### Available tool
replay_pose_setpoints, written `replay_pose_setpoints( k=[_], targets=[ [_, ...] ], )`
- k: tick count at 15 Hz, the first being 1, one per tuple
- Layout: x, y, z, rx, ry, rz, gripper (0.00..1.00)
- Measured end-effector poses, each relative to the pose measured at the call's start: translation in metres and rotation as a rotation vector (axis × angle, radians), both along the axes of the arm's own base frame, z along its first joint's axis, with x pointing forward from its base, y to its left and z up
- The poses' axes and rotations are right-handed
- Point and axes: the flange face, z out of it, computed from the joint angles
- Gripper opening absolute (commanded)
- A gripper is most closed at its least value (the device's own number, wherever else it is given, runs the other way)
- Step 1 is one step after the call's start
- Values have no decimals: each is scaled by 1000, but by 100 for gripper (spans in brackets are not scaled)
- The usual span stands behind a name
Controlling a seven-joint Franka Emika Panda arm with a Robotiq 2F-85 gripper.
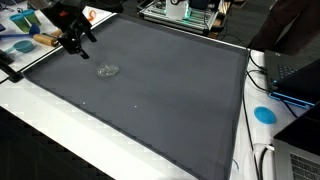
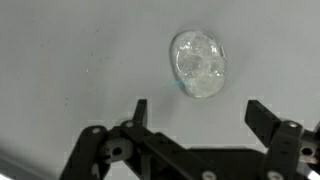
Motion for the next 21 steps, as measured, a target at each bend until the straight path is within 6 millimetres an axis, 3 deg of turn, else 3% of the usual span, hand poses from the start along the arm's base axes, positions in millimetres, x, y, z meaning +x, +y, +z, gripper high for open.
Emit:
replay_pose_setpoints(
  k=[5,11,21],
  targets=[
    [6,-32,22,47,-6,31,100],
    [17,-67,19,120,-11,12,100],
    [32,-84,4,186,-33,93,100]
  ],
)
